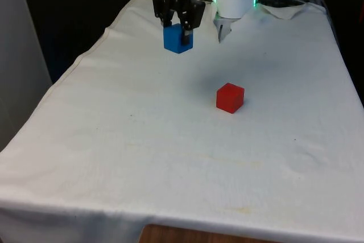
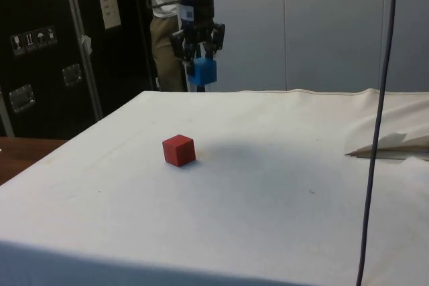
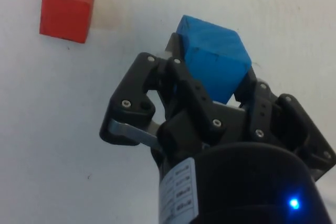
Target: Stack the two cubes.
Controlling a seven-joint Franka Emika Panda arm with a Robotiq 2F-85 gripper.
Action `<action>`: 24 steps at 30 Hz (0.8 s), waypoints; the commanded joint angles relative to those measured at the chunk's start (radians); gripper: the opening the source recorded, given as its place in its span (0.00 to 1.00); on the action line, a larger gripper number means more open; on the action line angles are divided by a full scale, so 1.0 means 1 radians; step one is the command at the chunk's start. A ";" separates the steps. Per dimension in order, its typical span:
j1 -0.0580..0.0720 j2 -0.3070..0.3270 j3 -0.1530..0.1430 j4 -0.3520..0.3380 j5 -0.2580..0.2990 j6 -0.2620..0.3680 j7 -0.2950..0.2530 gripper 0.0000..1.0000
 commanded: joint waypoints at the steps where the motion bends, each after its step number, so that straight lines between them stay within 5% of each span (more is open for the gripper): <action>1: 0.006 0.004 -0.001 0.008 -0.023 -0.018 0.020 0.01; 13: 0.009 0.008 0.038 0.025 -0.092 -0.069 0.069 0.01; 24: 0.008 0.050 0.091 0.078 -0.092 -0.071 0.087 0.01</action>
